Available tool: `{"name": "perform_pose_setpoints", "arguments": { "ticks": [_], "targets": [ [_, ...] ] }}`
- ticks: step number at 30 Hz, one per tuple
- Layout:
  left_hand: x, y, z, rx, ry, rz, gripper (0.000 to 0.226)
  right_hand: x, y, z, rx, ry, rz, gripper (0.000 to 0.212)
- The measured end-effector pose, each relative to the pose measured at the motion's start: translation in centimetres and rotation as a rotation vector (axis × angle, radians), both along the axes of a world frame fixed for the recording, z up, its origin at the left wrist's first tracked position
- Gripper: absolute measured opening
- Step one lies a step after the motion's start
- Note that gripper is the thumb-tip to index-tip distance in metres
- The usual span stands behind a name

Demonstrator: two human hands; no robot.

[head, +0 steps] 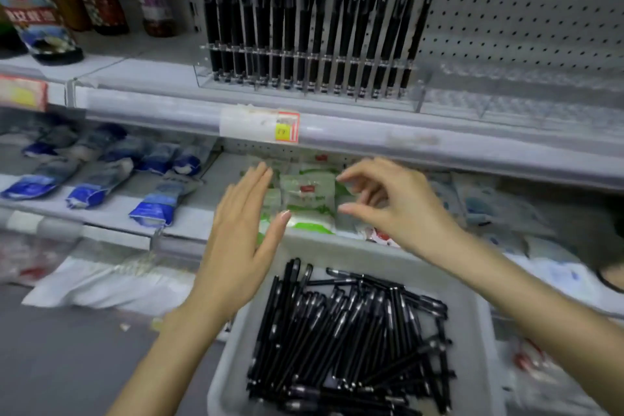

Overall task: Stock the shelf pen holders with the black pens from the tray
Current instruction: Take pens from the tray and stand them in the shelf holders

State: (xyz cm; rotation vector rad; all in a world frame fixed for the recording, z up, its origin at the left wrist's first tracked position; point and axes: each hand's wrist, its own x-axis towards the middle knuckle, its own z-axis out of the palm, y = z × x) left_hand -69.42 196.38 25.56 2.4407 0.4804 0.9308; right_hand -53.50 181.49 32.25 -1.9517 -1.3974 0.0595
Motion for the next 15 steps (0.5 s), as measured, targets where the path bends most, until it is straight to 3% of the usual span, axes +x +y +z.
{"name": "perform_pose_setpoints", "arguments": {
  "ticks": [4,7,15],
  "targets": [
    [-4.7,-0.9,-6.4,-0.251,0.093,0.108,0.07,-2.5,0.9,-9.0,-0.241,0.176,0.025,0.036],
    [-6.6,-1.8,-9.5,-0.31,0.175,0.101,0.071,-3.2,2.1,-13.5,-0.357,0.215,-0.001,0.044],
    [-7.4,-3.4,-12.3,-0.472,0.287,0.011,0.065,-3.8,3.6,-18.3,-0.432,0.228,-0.049,0.055]
  ]
}}
